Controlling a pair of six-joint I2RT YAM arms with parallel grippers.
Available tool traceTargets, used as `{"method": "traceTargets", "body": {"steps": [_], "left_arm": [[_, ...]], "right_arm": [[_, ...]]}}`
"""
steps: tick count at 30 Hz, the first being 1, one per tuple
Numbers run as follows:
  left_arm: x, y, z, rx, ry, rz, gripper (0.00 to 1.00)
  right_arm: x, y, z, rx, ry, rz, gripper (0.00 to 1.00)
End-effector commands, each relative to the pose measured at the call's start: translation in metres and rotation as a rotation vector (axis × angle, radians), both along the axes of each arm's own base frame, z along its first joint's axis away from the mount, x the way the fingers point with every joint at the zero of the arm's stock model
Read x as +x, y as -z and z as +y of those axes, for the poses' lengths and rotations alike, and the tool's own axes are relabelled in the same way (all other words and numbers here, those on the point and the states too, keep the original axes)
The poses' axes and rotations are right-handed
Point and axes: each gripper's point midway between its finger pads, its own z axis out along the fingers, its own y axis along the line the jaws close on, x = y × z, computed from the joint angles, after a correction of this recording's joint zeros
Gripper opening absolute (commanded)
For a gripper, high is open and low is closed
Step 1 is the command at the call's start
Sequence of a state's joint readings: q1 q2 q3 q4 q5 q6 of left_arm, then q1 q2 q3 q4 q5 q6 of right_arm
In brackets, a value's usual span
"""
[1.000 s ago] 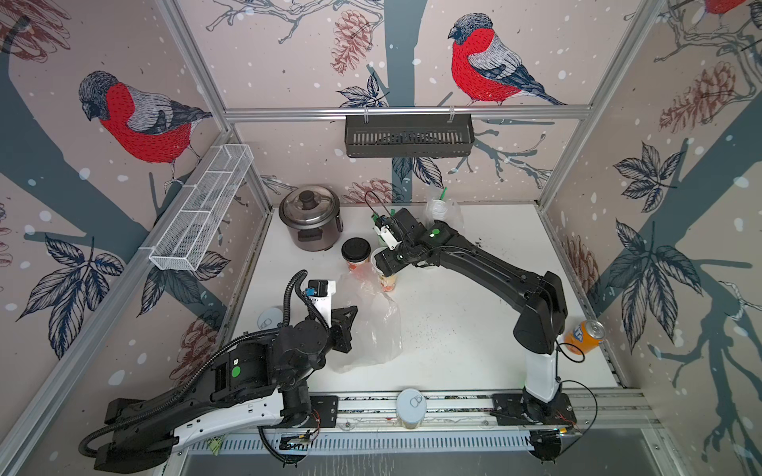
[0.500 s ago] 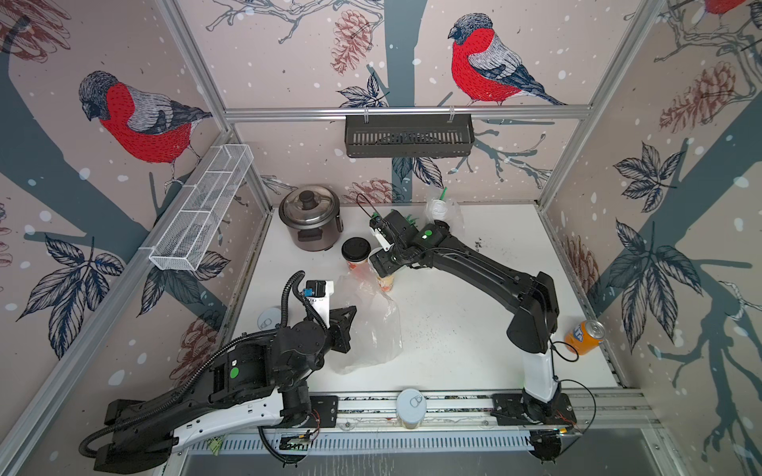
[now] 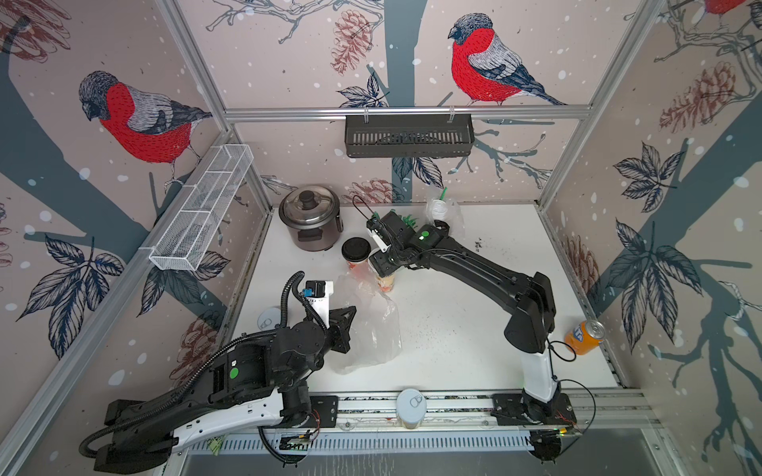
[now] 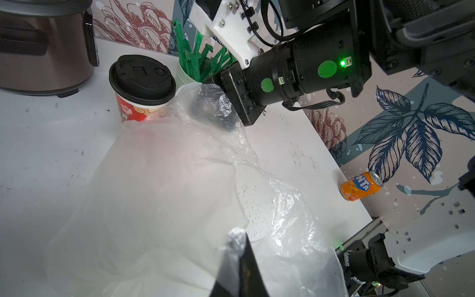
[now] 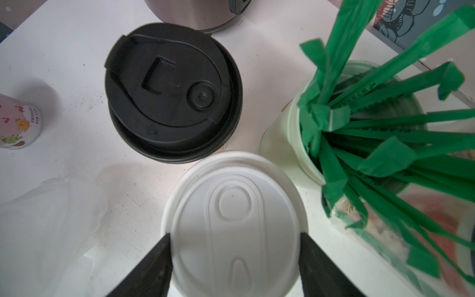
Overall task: Pack milk tea into plastic carrier bags
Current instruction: Pick up the milk tea cup at the center of the board.
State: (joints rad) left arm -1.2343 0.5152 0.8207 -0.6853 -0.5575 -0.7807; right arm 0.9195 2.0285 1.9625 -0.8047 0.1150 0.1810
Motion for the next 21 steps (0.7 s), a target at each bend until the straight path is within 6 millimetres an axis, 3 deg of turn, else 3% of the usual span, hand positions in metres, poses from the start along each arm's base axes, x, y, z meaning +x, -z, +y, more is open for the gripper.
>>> {"method": "traceTargets", "body": {"steps": [1, 6, 12, 21], "left_arm": [[0.002, -0.001, 0.002, -0.006, -0.022, -0.006, 0.0], [0.003, -0.003, -0.001, -0.018, -0.013, -0.012, 0.0], [0.003, -0.017, -0.019, -0.057, 0.038, -0.047, 0.0], [0.005, -0.031, -0.056, -0.059, 0.122, -0.075, 0.0]], "right_arm": [[-0.003, 0.005, -0.001, -0.018, -0.007, 0.018, 0.67], [-0.004, -0.001, -0.003, -0.012, -0.004, 0.01, 0.59], [-0.009, -0.026, -0.011, 0.034, 0.005, -0.016, 0.54], [-0.026, -0.08, -0.053, 0.179, 0.045, -0.052, 0.52]]}}
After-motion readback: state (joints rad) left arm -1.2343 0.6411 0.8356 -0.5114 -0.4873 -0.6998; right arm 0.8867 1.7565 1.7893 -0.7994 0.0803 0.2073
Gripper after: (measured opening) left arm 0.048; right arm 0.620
